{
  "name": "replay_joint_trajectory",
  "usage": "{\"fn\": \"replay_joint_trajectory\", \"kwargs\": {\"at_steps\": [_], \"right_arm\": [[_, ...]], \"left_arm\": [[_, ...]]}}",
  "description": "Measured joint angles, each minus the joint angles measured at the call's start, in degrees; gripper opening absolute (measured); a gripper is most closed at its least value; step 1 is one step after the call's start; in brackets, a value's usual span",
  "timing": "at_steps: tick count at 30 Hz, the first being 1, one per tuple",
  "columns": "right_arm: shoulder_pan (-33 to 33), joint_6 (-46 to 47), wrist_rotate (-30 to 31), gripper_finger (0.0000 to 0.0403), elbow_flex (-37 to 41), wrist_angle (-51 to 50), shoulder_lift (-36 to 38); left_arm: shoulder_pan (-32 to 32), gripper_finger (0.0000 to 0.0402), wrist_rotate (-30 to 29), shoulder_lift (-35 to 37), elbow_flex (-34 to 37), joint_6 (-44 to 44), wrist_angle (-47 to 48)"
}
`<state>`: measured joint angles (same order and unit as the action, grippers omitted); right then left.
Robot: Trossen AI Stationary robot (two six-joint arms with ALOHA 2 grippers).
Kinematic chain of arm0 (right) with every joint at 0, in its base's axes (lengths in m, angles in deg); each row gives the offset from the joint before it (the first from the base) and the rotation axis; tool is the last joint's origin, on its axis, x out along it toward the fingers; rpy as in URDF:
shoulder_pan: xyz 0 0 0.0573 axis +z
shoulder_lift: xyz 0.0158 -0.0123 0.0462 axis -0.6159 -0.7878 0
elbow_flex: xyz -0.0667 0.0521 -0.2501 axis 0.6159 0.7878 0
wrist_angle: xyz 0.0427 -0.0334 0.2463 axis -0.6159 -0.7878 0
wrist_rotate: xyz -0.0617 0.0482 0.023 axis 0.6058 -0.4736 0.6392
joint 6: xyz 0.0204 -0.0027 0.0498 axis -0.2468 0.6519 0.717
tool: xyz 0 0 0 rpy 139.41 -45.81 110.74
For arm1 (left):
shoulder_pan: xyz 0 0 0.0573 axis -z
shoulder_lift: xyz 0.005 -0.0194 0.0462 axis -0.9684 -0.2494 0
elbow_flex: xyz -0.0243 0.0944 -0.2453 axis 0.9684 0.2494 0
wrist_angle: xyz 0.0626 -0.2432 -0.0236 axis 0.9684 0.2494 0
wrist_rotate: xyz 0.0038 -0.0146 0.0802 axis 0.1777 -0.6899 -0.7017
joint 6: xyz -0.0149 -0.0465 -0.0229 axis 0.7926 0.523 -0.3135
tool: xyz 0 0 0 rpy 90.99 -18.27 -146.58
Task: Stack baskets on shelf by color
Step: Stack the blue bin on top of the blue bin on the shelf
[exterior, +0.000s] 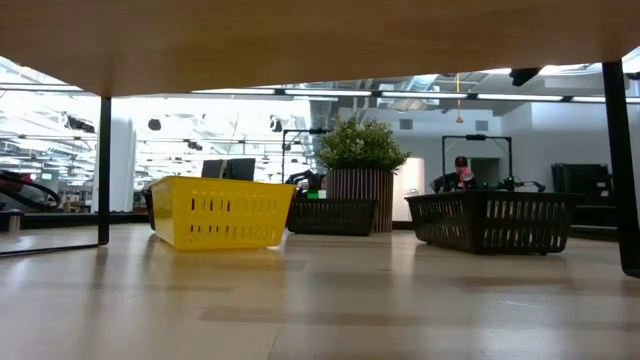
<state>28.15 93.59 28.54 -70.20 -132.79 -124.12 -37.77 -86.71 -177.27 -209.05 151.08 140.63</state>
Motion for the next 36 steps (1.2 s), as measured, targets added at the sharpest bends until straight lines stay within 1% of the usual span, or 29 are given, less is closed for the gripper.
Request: {"fn": "replay_joint_trajectory", "kwargs": {"at_steps": [17,22,27,36], "right_arm": [[0.0,-0.04,0.01,0.0134,0.0,-0.02,0.0],[0.0,-0.07,0.01,0.0133,0.0,-0.03,0.0],[0.0,-0.09,0.01,0.0134,0.0,-0.02,0.0],[-0.02,-0.22,0.01,0.0134,0.0,-0.02,0.0]], "left_arm": [[-0.02,0.0007,-1.57,0.01,0.02,-2.24,-0.17],[-0.35,0.0007,-1.5,0.03,0.04,-1.86,-2.22],[-0.38,0.0007,1.28,0.03,0.04,-1.75,-3.62],[-0.69,0.0003,1.32,-0.57,0.04,-1.76,-1.74]]}}
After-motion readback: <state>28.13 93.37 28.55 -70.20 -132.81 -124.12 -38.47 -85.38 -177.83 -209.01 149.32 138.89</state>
